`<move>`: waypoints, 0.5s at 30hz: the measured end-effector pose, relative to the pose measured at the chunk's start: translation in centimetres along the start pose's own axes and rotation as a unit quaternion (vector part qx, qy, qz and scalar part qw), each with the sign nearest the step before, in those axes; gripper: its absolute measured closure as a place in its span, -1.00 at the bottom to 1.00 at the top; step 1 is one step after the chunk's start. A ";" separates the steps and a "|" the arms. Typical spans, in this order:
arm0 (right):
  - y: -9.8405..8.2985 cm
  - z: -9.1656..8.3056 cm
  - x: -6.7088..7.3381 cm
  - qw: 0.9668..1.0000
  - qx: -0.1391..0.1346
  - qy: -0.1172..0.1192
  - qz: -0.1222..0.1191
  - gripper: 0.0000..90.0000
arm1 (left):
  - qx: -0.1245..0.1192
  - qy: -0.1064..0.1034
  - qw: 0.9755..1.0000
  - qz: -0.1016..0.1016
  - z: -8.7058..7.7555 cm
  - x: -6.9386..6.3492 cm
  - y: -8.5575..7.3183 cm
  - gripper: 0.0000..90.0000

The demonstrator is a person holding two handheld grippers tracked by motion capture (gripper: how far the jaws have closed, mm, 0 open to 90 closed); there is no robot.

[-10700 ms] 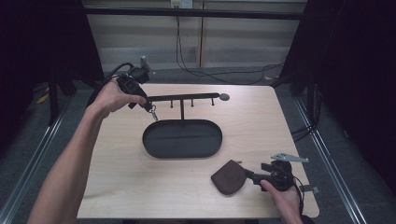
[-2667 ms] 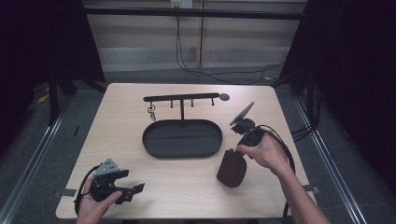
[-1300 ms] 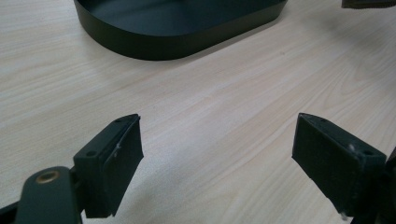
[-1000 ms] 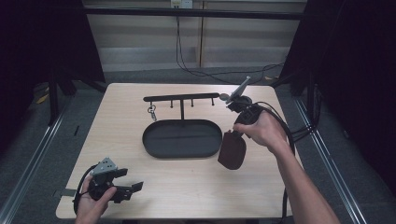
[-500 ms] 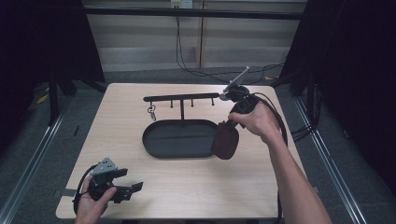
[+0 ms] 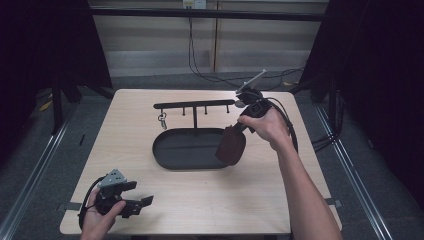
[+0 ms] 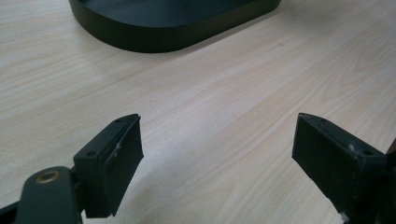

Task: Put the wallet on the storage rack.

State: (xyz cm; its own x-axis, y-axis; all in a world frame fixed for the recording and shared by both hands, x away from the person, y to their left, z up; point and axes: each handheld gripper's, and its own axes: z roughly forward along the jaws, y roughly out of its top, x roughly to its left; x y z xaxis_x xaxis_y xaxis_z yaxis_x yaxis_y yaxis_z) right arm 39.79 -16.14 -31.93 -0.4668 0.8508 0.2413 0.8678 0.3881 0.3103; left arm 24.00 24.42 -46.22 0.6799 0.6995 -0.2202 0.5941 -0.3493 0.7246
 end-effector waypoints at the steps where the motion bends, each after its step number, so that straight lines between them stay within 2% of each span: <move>1: 0.0 0.2 -0.1 1.000 -0.004 0.003 0.003 0.79 | 0.000 0.001 1.000 0.002 0.0 0.0 0.0 -0.65; 7: 0.2 1.4 -0.6 1.000 -0.007 0.016 0.022 0.79 | 0.003 0.002 1.000 0.004 0.0 0.0 0.0 -0.64; 15: 0.3 3.4 -1.5 0.998 -0.031 0.028 0.049 0.80 | 0.010 -0.003 1.000 0.008 0.2 -0.1 0.0 -0.64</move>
State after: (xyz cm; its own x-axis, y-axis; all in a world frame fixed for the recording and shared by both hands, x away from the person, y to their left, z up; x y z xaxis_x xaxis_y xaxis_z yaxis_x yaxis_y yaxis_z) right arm 41.30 -16.16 -35.31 -0.3906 0.8621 0.3229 0.8980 0.2797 0.3396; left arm 24.01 24.19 -46.37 0.6918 0.6902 -0.2123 0.5911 -0.3723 0.7155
